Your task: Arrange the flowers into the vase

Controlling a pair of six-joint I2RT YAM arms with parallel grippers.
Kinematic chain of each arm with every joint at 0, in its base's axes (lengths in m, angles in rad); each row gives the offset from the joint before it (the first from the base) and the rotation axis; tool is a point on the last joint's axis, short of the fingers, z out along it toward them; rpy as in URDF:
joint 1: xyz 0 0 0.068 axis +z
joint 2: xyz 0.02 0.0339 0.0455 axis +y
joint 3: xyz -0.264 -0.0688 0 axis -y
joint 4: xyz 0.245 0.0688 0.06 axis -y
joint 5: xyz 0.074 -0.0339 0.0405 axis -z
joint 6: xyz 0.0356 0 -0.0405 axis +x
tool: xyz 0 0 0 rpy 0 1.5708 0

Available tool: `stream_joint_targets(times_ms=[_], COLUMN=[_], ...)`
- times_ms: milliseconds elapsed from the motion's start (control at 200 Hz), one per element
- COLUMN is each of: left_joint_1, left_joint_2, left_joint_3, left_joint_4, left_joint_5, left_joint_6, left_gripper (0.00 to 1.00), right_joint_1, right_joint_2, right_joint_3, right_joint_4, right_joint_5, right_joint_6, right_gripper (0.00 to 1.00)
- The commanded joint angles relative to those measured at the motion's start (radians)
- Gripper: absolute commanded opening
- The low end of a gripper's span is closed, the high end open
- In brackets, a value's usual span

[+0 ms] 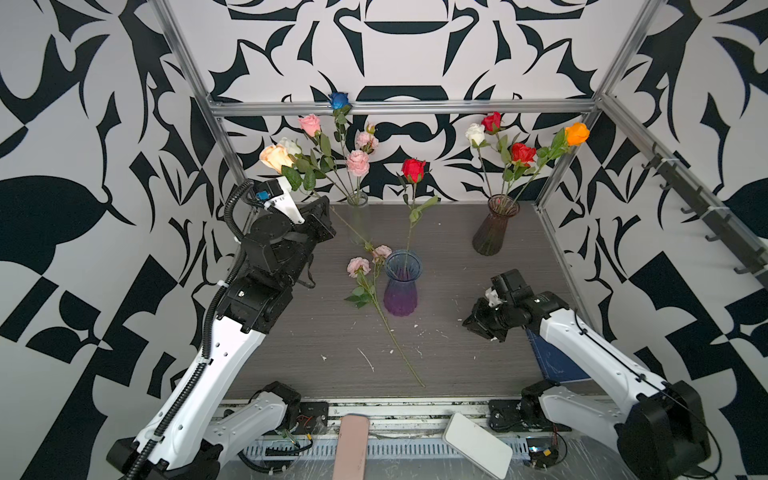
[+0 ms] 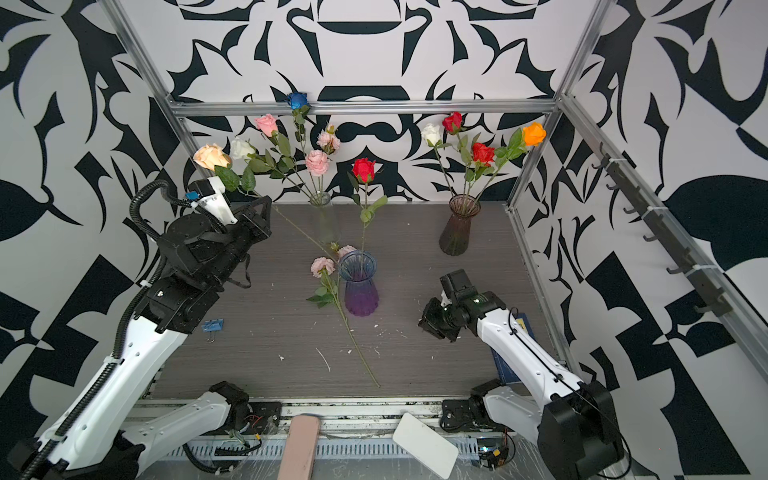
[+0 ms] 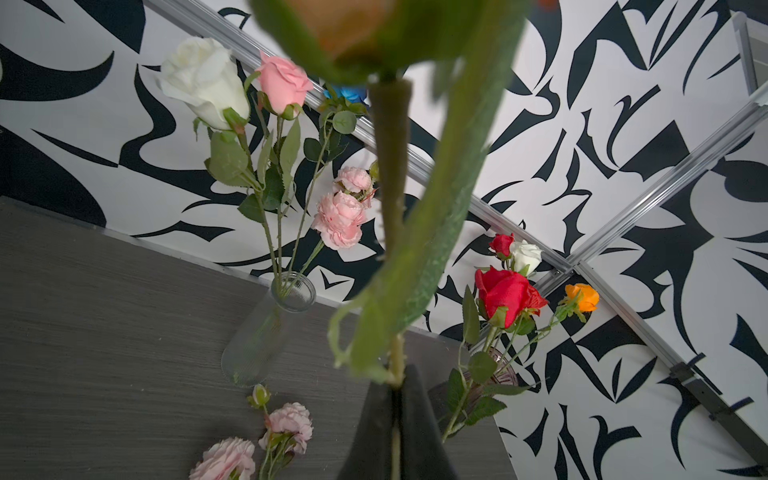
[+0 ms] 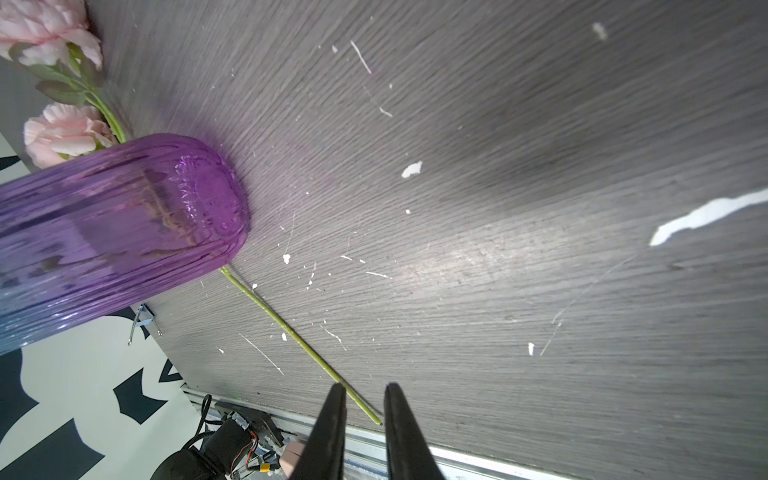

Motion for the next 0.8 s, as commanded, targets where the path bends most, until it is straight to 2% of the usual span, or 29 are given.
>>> stream_joint_targets(times_ms=[0, 275, 380, 420, 490, 505, 535, 630, 795], left_joint_1=[-0.042, -0.193, -0.221, -0.222, -0.219, -0.22, -0.22, -0.219, -0.21], left_joint_2=[0.031, 0.158, 0.204, 0.218, 0.245, 0.25, 0.255, 0.25, 0.224], left_joint_3=[0.023, 0.171, 0.217, 0.223, 0.226, 0.226, 0.222, 0.19, 0.152], left_joint_4=[-0.002, -0.083, -0.117, -0.124, -0.139, -0.144, -0.149, -0.122, -0.092], left_joint_5=[0.012, -0.044, -0.04, -0.025, 0.011, 0.01, 0.01, 0.015, -0.023], left_joint_6=[0.034, 0.188, 0.218, 0.217, 0.201, 0.196, 0.183, 0.165, 0.15], left_gripper=[0.0, 0.0, 0.01, 0.09, 0.57, 0.64, 0.72, 0.78, 0.78], right_joint_1=[0.002, 0.0, 0.0, 0.0, 0.0, 0.0, 0.0, -0.002, -0.01], right_joint_2=[-0.014, -0.005, -0.002, -0.001, 0.001, 0.001, 0.001, 0.001, 0.002], right_joint_3=[0.001, 0.007, 0.009, 0.009, 0.009, 0.009, 0.009, 0.01, 0.007], right_joint_4=[-0.015, -0.017, -0.017, -0.017, -0.017, -0.017, -0.017, -0.017, -0.02], right_joint_5=[0.003, 0.003, 0.002, 0.002, 0.002, 0.002, 0.002, 0.0, -0.003], right_joint_6=[0.003, -0.001, -0.004, -0.006, -0.005, -0.005, -0.006, -0.012, -0.02], right_gripper=[0.21, 0.21, 0.21, 0.21, 0.21, 0.21, 0.21, 0.21, 0.21])
